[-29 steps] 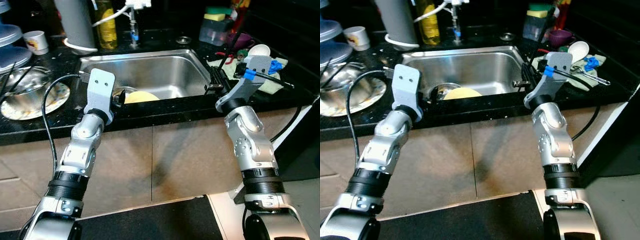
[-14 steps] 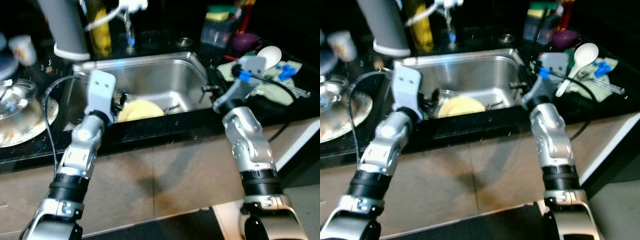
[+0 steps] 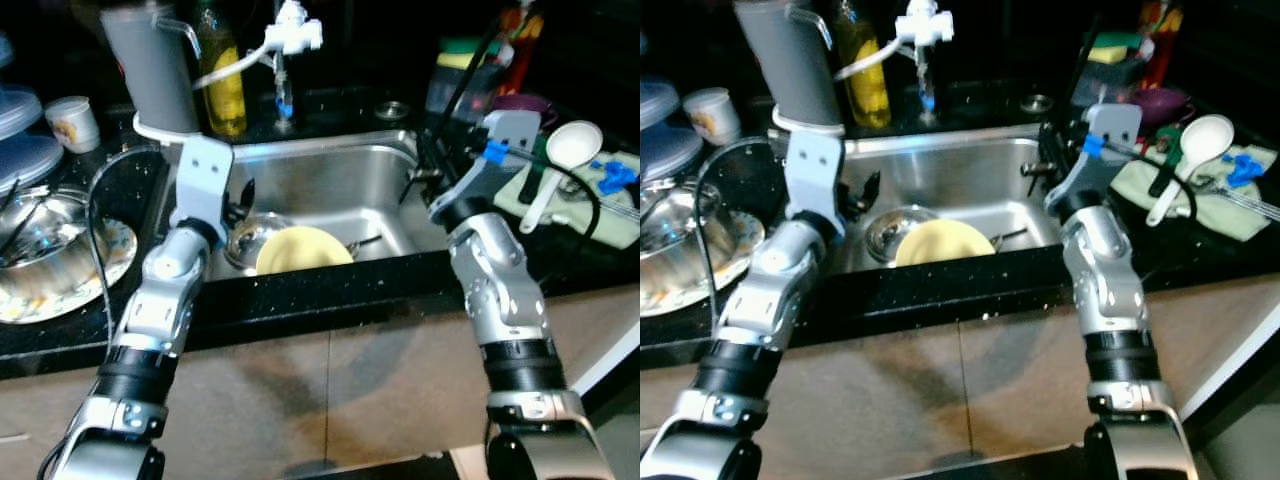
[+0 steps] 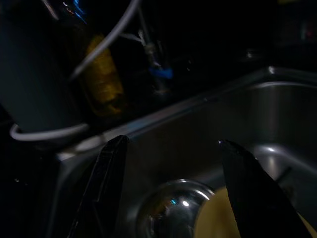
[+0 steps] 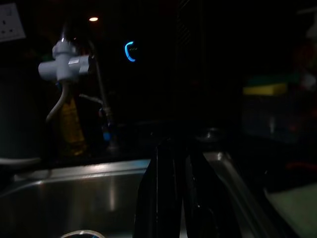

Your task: Kitchen organization

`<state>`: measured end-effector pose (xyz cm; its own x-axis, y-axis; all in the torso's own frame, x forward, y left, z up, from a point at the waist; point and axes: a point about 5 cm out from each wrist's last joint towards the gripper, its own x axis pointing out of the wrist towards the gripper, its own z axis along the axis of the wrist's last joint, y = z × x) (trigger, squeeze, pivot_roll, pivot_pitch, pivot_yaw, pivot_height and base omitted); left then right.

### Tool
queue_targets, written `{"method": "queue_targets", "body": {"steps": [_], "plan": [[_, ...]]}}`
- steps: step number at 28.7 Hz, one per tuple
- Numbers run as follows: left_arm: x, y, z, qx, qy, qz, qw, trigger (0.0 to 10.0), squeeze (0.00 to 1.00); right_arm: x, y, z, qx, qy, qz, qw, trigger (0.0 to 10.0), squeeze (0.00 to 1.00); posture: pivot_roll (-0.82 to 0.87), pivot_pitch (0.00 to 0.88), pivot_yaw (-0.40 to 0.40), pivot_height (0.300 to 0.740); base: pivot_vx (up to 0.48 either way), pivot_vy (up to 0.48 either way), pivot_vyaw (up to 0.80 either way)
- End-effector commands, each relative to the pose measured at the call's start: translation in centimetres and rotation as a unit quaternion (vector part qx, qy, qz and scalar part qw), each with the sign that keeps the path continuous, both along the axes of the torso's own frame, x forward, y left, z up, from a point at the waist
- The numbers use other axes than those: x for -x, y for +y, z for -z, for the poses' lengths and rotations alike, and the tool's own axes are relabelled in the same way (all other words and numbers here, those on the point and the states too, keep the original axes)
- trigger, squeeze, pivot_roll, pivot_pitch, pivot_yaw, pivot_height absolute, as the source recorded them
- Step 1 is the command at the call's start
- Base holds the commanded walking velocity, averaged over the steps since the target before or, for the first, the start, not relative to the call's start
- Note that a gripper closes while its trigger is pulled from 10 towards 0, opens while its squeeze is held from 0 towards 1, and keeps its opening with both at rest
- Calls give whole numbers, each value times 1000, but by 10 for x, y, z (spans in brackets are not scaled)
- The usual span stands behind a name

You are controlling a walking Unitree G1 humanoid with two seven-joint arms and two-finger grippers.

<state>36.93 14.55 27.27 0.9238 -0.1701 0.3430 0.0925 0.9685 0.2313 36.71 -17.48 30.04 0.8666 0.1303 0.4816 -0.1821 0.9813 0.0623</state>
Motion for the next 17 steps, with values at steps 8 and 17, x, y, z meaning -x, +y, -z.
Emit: {"method": "queue_targets", "body": {"steps": [8,17], "plan": [[0,9,3,6,10,-20,1000,10000,0,0,8,-2,4,-5,-11,1000,10000,0,-89,131,-1,740,269,0,0],[-1,8,4,-7,16,-22,1000,10000,0,-4,9,-4,17,-6,-15,1000,10000,0,-90,138,-4,740,0,0,0]]}}
